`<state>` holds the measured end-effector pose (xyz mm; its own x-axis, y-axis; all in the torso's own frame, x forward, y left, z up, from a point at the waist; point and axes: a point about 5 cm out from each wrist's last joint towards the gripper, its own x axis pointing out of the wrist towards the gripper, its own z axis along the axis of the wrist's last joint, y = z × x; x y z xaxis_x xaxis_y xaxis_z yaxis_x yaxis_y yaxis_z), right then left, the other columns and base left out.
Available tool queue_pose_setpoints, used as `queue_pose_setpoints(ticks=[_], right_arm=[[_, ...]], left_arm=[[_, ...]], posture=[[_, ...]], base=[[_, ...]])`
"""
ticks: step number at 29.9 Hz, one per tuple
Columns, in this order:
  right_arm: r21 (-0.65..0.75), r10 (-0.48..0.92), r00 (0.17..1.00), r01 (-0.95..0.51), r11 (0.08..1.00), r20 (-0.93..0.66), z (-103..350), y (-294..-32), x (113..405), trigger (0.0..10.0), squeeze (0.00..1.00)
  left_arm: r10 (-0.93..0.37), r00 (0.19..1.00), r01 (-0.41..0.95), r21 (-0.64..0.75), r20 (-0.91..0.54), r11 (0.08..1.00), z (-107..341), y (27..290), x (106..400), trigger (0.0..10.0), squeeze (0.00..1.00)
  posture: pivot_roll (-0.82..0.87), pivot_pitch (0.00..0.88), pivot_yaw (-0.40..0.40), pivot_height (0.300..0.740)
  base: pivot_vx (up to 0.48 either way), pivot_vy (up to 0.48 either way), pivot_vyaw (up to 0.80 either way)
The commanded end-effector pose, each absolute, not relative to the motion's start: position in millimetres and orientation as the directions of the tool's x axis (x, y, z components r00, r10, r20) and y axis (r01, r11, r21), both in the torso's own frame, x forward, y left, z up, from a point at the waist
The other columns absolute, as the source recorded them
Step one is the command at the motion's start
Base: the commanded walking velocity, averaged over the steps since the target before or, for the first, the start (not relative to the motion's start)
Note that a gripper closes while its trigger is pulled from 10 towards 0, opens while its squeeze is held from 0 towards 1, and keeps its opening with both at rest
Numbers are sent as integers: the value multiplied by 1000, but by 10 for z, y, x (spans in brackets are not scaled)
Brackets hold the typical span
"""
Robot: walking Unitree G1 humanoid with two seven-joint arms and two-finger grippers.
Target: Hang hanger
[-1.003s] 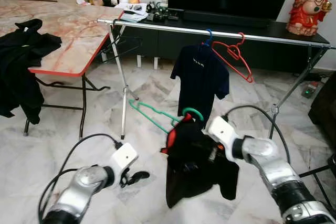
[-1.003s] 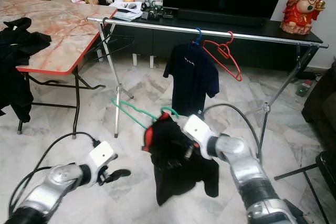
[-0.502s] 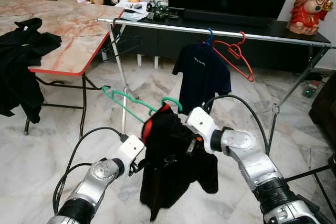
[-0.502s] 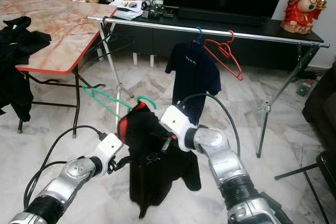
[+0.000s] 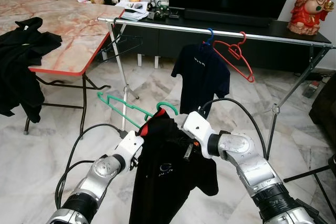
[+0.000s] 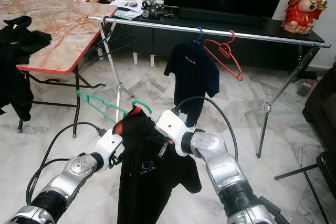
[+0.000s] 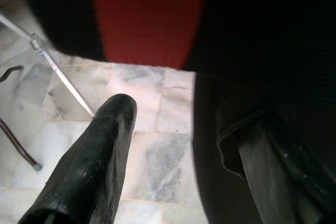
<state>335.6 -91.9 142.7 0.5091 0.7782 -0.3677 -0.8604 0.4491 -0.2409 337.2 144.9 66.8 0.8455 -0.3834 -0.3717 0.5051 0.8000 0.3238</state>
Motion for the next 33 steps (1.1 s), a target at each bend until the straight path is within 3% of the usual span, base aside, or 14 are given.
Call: queue_pose_setpoints(ticks=[1, 6, 7, 9, 14, 16, 19, 33], right_arm=[[-262, 779, 516, -855, 448, -356, 1483, -918, 3346, 0, 0], [-261, 779, 519, -854, 450, -352, 1498, -923, 3342, 0, 0], [-262, 780, 518, -854, 450, -352, 1502, -926, 3342, 0, 0], [-261, 782, 518, -854, 450, -347, 1515, -928, 3341, 0, 0], [-261, 790, 509, -859, 440, -342, 1537, -920, 3329, 0, 0], [-257, 791, 508, -860, 442, -340, 1537, -915, 3326, 0, 0], [-257, 790, 509, -859, 443, -343, 1525, -914, 3324, 0, 0], [-242, 771, 517, -856, 457, -371, 1427, -989, 3309, 0, 0]], left_arm=[[-400, 836, 521, 311, -376, 795, 654, 1419, 3369, 10000, 0], [-425, 824, 541, 298, -375, 786, 650, 1372, 3360, 10000, 0], [-426, 823, 542, 297, -374, 786, 649, 1367, 3359, 2549, 0], [-428, 824, 543, 299, -372, 785, 646, 1358, 3360, 0, 0], [-428, 827, 538, 293, -364, 790, 645, 1332, 3365, 0, 0], [-425, 829, 535, 295, -362, 792, 648, 1329, 3368, 549, 0], [-414, 836, 525, 300, -361, 797, 647, 1337, 3373, 0, 0], [-397, 850, 499, 291, -345, 816, 654, 1370, 3381, 0, 0]], posture=[[0, 40, -67, 740], [1, 43, -68, 740], [1, 43, -67, 740], [-1, 45, -67, 740], [-2, 47, -69, 740], [-3, 48, -69, 740], [0, 50, -69, 740], [2, 54, -70, 740]], base=[[0, 0, 0], [0, 0, 0], [0, 0, 0], [0, 0, 0], [0, 0, 0], [0, 0, 0], [0, 0, 0], [0, 0, 0]])
